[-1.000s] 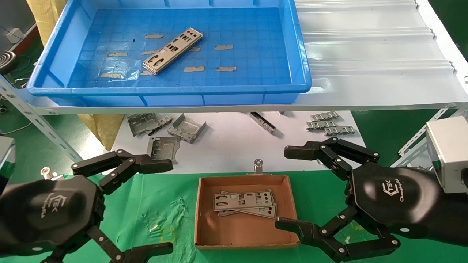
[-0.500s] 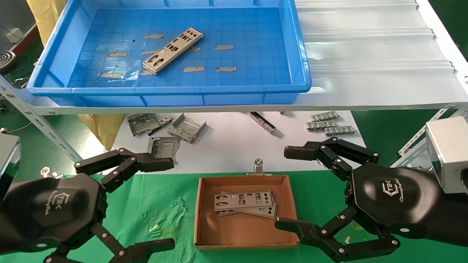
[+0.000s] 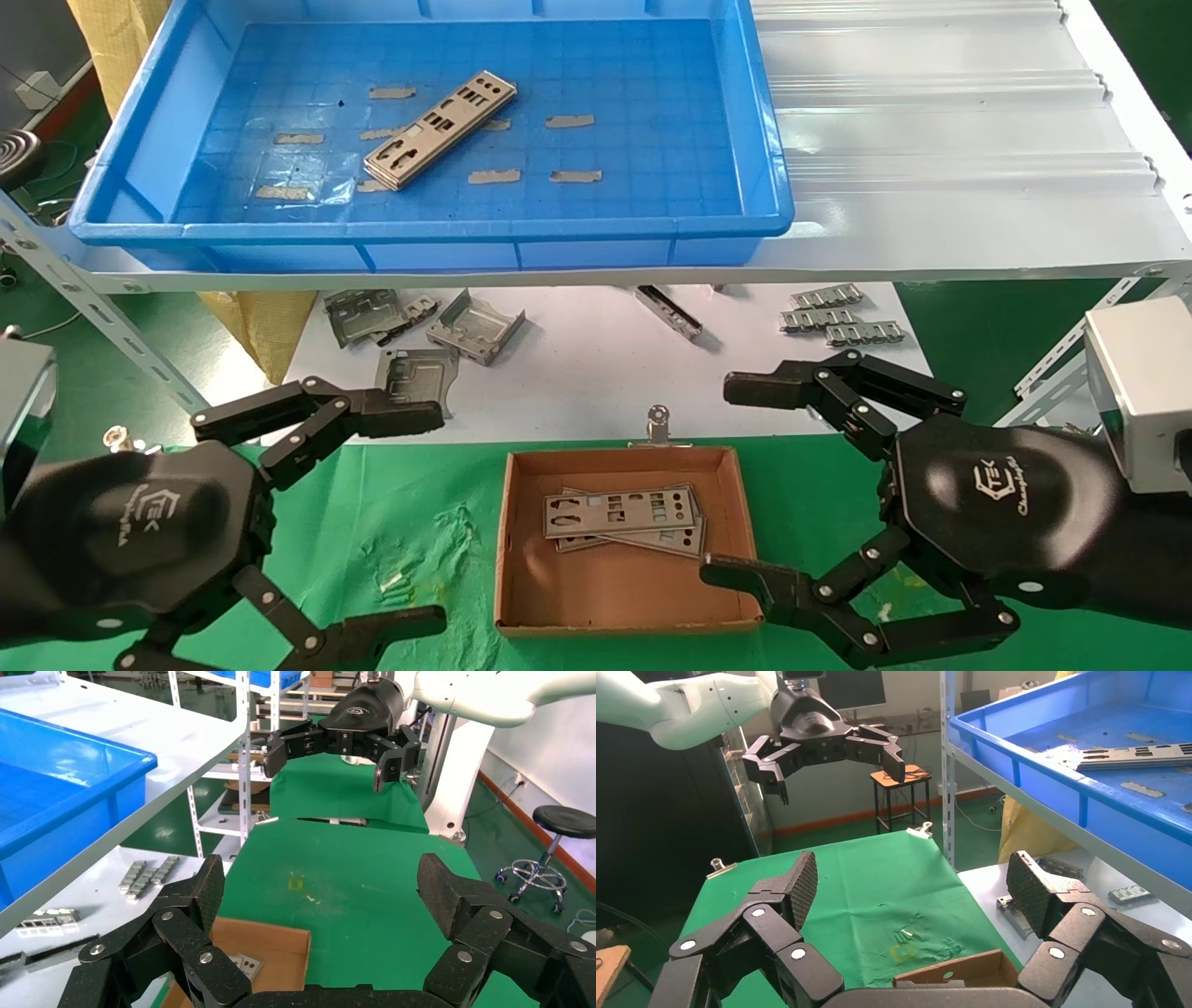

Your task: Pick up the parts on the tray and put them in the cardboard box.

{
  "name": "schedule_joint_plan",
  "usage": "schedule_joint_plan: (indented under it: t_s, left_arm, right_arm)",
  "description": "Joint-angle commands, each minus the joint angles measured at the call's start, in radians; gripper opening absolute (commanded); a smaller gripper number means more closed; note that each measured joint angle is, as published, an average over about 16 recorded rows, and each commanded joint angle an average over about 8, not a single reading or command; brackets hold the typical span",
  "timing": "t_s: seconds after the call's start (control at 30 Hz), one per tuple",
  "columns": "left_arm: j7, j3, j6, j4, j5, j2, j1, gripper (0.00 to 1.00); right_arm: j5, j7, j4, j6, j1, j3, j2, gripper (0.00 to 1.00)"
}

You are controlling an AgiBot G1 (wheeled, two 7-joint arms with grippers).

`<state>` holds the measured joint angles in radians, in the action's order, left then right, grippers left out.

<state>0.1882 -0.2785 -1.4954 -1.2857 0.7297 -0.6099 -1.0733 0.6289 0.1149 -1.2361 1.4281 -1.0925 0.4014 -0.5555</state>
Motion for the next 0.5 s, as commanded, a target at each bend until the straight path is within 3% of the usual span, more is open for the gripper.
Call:
schedule_joint_plan:
  t_s: [0.03, 0.5]
  left_arm:
    - [0.0, 0.0, 0.0, 0.0, 0.0, 0.0, 0.0, 1.0]
    - [-0.001, -0.001, 0.0, 0.002, 0.001, -0.001, -0.001, 1.0]
  right_arm:
    - [0.0, 0.0, 0.0, 0.0, 0.0, 0.0, 0.0, 1.0]
    - [0.0, 0.0, 0.0, 0.0, 0.0, 0.0, 0.0, 1.0]
